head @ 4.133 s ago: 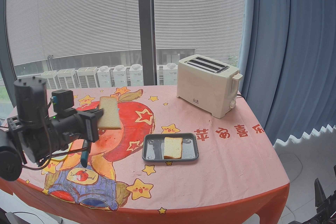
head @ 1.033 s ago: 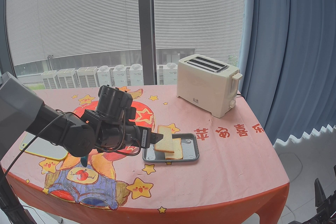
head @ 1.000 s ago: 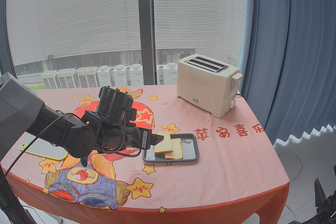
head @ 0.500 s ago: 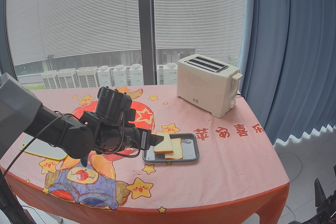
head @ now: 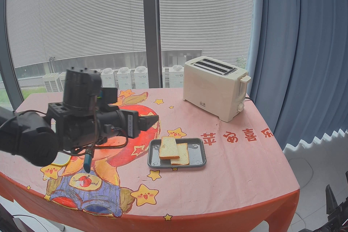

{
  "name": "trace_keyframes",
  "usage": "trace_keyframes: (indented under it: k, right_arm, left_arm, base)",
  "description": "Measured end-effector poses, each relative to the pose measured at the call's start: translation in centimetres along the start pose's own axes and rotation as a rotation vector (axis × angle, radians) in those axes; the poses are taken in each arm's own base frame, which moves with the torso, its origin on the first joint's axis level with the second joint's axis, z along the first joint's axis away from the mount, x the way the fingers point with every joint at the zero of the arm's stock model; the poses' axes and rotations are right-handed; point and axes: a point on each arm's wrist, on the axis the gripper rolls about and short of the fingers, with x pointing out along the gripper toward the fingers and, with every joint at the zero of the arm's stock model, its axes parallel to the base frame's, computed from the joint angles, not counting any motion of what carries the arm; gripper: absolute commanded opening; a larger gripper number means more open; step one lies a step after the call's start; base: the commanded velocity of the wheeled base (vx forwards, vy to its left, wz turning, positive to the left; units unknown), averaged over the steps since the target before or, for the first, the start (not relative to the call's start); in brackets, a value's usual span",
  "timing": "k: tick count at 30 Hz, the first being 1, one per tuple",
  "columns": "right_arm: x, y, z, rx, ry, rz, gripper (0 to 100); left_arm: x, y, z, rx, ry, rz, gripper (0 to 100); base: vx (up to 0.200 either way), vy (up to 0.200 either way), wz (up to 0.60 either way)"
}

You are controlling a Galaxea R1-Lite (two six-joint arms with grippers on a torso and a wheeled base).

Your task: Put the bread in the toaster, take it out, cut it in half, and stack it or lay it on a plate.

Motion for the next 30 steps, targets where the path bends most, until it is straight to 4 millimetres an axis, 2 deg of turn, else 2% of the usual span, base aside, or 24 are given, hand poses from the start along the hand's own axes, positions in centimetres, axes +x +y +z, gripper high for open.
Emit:
trace_keyframes:
  k: [5, 8, 15, 21, 30]
  right_arm:
    - [0.0, 0.0, 0.0, 0.000, 0.000, 0.000, 100]
    - [0.0, 0.0, 0.0, 0.000, -0.001, 0.000, 100]
    - [0.0, 0.0, 0.0, 0.000, 0.000, 0.000, 100]
    - [0.0, 0.0, 0.0, 0.000, -0.001, 0.000, 100]
    - [0.0, 0.0, 0.0, 0.000, -0.001, 0.000, 100]
  left_arm:
    - [-4.4, 1.3, -0.2, 0.010, -0.143, 0.076, 100]
    - [-6.8, 2.5, -1.4, 0.020, -0.192, 0.146, 100]
    - [-13.1, 4.9, -6.1, 0.020, -0.268, 0.319, 100]
    - [-18.1, 5.5, -10.5, 0.007, -0.340, 0.397, 100]
    - [-22.8, 5.1, -17.6, 0.042, -0.255, 0.349, 100]
  base:
    - [0.000, 0.000, 0.00]
    - [0.000, 0.000, 0.00]
    - [0.000, 0.000, 0.00]
    - [0.000, 0.000, 0.00]
    - [0.000, 0.000, 0.00]
